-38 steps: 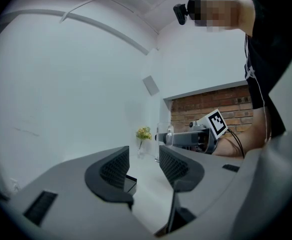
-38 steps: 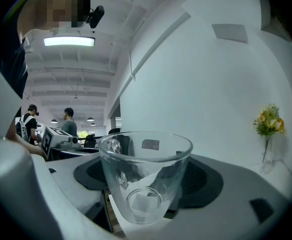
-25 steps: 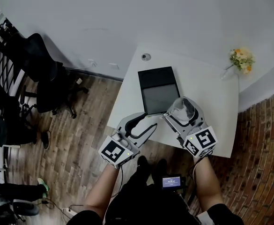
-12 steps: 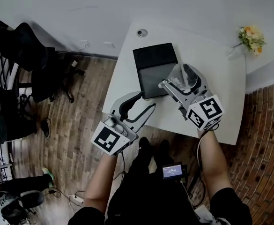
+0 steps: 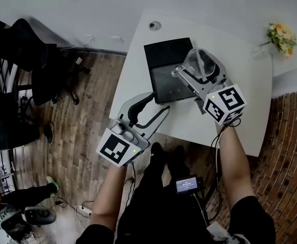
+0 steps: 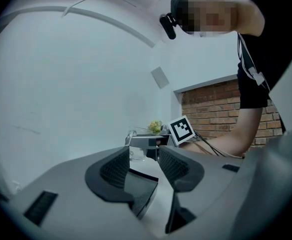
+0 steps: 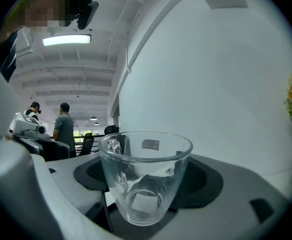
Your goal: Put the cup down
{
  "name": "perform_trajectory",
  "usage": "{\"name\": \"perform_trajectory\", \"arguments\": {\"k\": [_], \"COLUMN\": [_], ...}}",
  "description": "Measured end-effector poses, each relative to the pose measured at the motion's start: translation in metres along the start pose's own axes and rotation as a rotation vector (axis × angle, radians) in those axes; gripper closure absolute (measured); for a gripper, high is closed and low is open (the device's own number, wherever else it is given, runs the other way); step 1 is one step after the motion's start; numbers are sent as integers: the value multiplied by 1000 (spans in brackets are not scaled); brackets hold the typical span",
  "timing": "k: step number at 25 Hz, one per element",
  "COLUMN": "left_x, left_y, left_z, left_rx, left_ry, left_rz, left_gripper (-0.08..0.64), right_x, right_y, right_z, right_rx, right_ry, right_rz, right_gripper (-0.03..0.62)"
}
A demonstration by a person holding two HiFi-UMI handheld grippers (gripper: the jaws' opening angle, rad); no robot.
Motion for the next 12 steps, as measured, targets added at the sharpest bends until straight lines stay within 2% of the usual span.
{"name": "perform_trajectory", "arguments": {"k": [12], "left_x": [-15], "left_y": [-22], "left_z": [4], "left_rx": [37], "left_ry": [-8], "left_rz": [-13], "left_gripper": [380], "right_x": [-26], "right_y": [29], "right_z": [45], "right_rx": [0], "right_ry": [-25], "right_rz": [-15], "right_gripper": [183]}}
Point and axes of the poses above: the fingertips, and each gripper's own axes: z forward along the fingers, y to its right, x out of its top, the point moved 6 cm from there along -z, backward along the fingers, and after that the axes turned 6 degrees about -z, right-handed, at the moved point
